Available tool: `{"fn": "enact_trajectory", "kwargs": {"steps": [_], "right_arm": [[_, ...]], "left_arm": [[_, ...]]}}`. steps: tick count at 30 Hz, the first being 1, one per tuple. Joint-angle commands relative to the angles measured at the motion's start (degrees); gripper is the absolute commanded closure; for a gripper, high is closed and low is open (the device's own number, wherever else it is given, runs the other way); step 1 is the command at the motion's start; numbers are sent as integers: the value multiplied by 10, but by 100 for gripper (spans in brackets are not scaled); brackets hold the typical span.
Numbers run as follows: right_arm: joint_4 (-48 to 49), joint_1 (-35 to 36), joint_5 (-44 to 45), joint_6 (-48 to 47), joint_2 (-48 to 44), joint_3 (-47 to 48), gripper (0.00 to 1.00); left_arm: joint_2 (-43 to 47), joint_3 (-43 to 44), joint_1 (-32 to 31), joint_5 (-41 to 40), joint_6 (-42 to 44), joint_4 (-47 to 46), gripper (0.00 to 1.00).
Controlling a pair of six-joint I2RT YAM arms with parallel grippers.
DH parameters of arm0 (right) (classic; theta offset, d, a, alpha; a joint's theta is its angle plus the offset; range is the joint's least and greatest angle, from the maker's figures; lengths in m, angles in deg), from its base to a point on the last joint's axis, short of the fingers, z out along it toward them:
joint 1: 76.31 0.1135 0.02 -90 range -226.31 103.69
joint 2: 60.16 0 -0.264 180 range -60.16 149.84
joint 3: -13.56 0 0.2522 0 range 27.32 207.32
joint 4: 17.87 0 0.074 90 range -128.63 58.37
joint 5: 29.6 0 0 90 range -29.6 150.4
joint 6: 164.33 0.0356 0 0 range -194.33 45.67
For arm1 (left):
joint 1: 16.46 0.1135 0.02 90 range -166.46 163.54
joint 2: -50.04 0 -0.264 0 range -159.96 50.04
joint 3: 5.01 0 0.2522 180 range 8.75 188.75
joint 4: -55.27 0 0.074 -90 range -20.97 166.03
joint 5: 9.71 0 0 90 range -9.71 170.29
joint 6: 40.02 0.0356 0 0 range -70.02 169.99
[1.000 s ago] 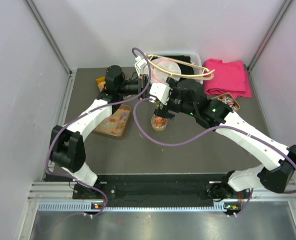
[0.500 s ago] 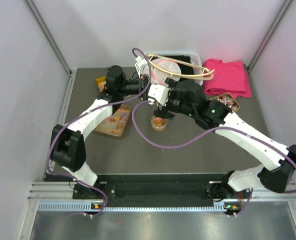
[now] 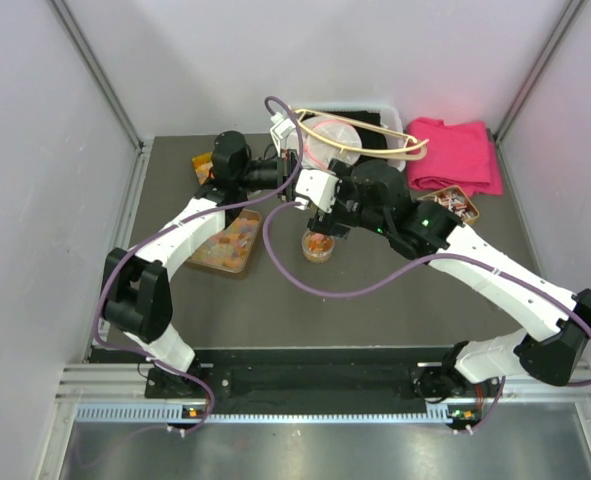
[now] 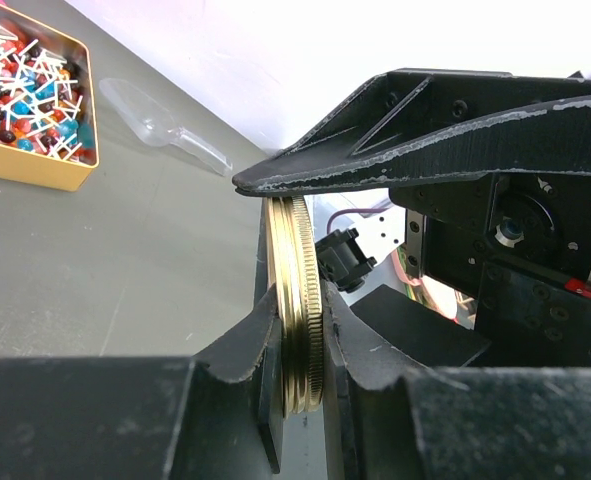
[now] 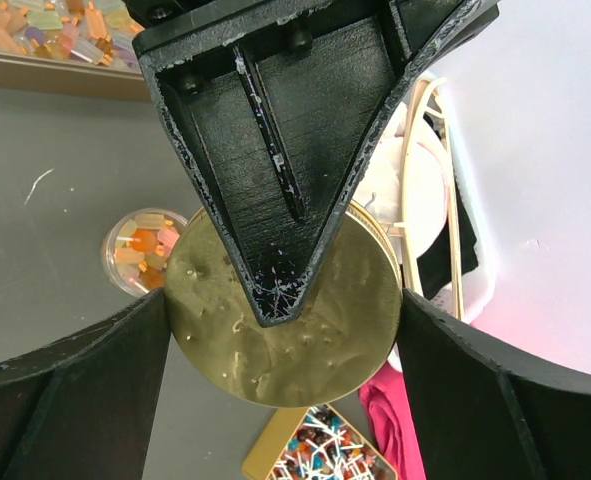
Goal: Pack the candies
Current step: Pick up the bottle lid at the center of the board.
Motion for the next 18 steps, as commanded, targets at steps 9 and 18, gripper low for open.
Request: {"fn": "enact_trajectory", "kwargs": {"steps": [9,18], "right_arm": [[23,6,6,1,-1,19,23],[24,6,18,1,-15,9,22]], "left_arm": [[5,0,-5,14,3,-27,78],[9,0,1,17,27,-26,10]]}}
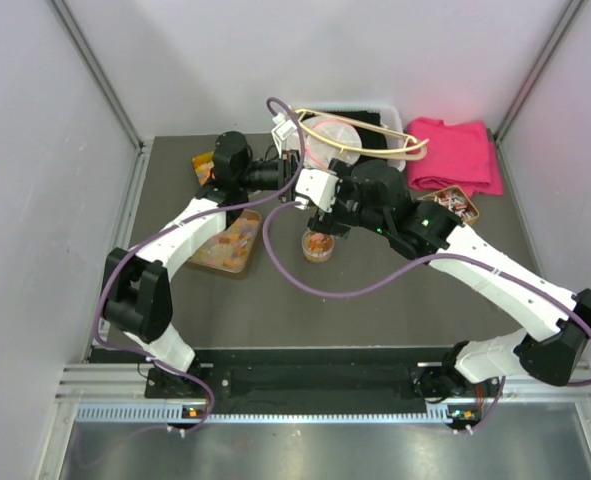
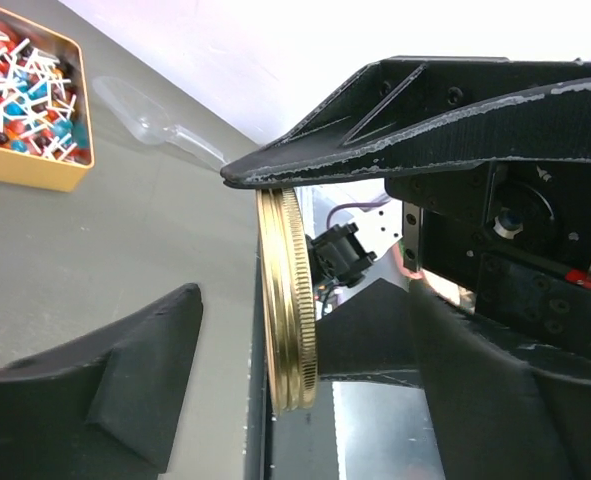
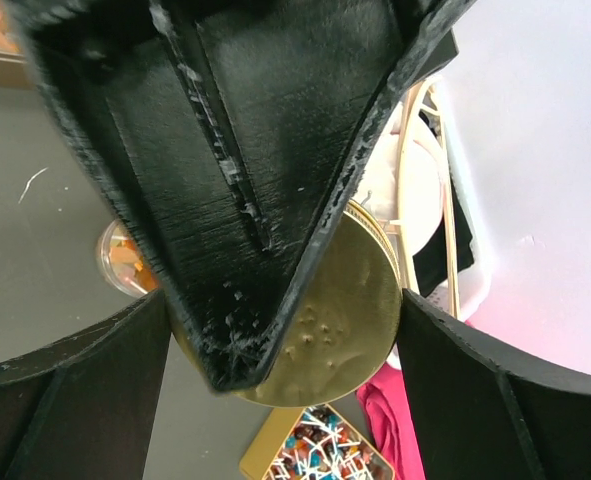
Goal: Pack the candies
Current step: Pick up the bottle lid at the center of the board, then close the bottle lid on the packing bottle.
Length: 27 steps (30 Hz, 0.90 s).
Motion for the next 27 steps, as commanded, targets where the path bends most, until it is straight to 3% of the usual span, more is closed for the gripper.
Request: {"fn": "enact_trajectory", "kwargs": {"steps": [1,6,8,11,12,14,20,27], "right_arm": [[24,6,14,1,-17,7,22],[25,6,20,-4,-31,-16,21],[22,5,21,-3,-42,-21,21],[16,-10,14,0,-63,-33,20],[16,-16,12,2,-68,-38,19],[13,-42,-4,12,-80,-38,19],[-16,-103,-64,46,-84,-17,19],[-55,-129,-113,67,-50,11,18]], "left_arm": [[10,5,6,10,24,-17,1],[9,33,38,-5,110,57,1],[5,55,53,-17,157,129,1],[9,84,65,-92,340,305,1],[13,81,61,-139,439,333,1],[35,51,53,-195,509,353,1],[90,-116,23,-297,663,257,1],[127,-289,13,-303,715,97,1]]}}
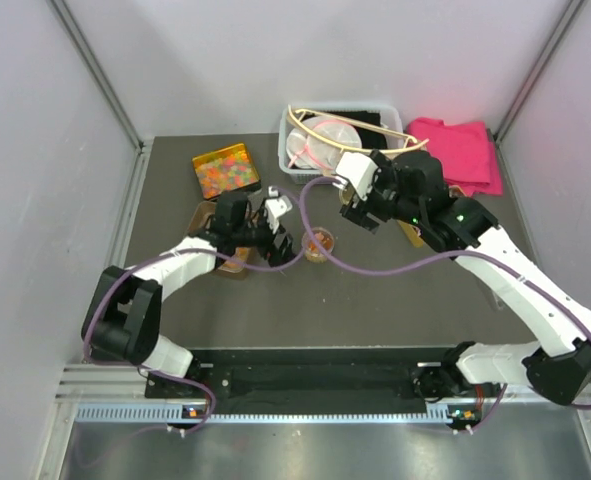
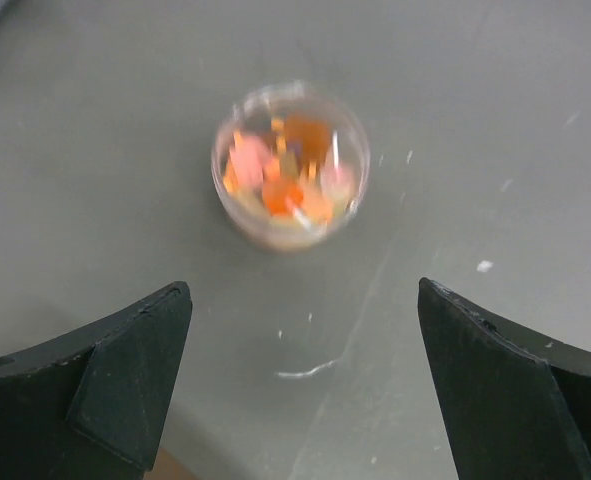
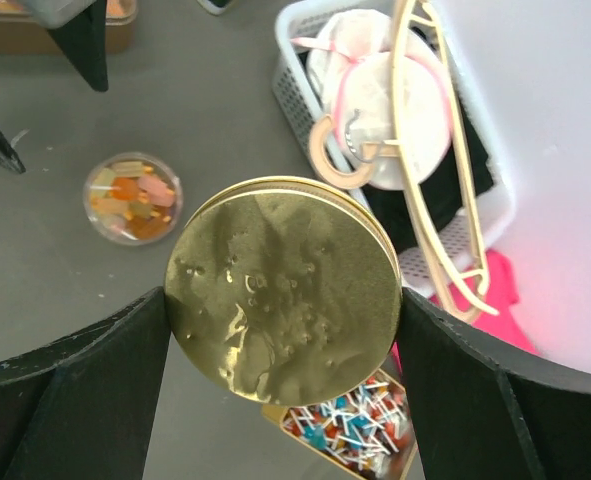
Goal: Pack the candies
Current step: Close the bottle lid on the packing bottle.
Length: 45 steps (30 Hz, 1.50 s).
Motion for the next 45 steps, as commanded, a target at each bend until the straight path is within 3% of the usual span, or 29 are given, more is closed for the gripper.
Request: {"fn": "enact_trajectory", "kwargs": {"steps": [1,7,16,20,25,38,45], "right_arm": [[-14,-17,-47,29,17,44,18],[-22,-33,-66,40,39,51,18],[-47,-49,-92,56,74,74,16],[-50,-51,-100,61,81,83,16],[-50,-52,-99,62,93,85,16],[-43,-55,-118,76,103,62,15],[-39,-58,-133,88,128,62,15]], "left_arm": [[45,-87,-5,-15,81,-152,1],[24,-168,-14,-20,82,-321,1],[-55,-151,-25,-24,3,-377,1],[-88,-182,-34,-37,-60,-500,1],[-124,-195,-41,-53,-147,-590,1],[-282,-254,-71,-96,-176,-891,1],[-275,-233,-104,-185,-169,-829,1]]}}
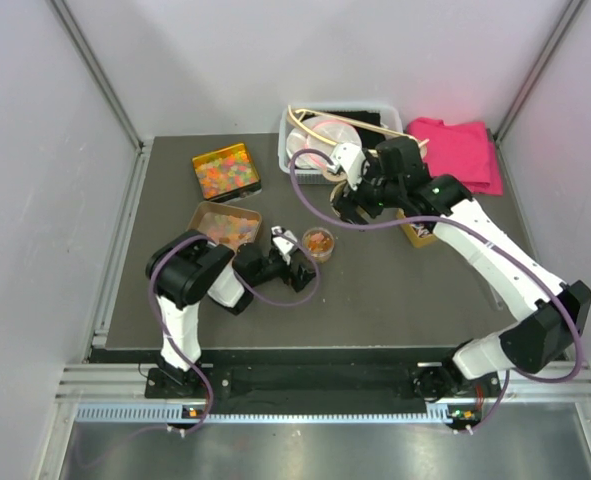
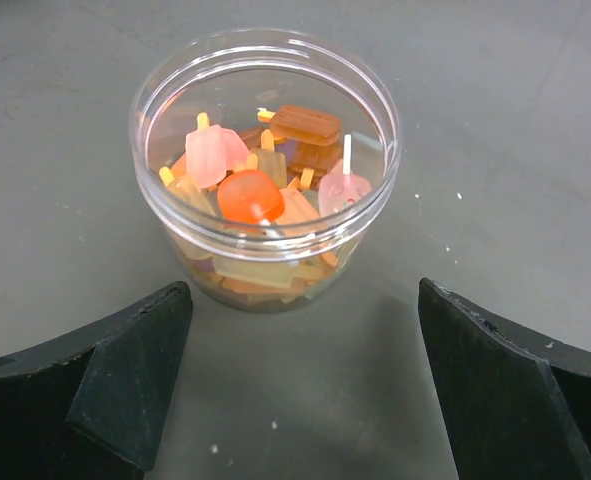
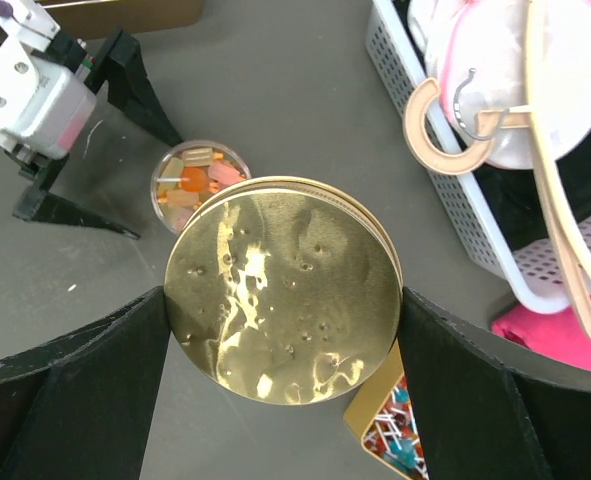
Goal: Pack the candies
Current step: Close the bottle lid on the packing bottle.
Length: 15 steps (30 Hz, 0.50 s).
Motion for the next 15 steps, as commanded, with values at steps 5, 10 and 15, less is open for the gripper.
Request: {"fn": "enact_trajectory", "kwargs": {"steps": [5,10,15], "right_arm": [[15,-6,-45,24,38,4,15],[23,-6,-41,29,56,-9,15],[42,-13,-50,37,79,-15,16]], "left_arm": [[-22,37,-22,-69,-31,-79,1],[-43,42,-22,-52,-52,-120,1],[-51,39,-22,-21,-49,-135,1]]}}
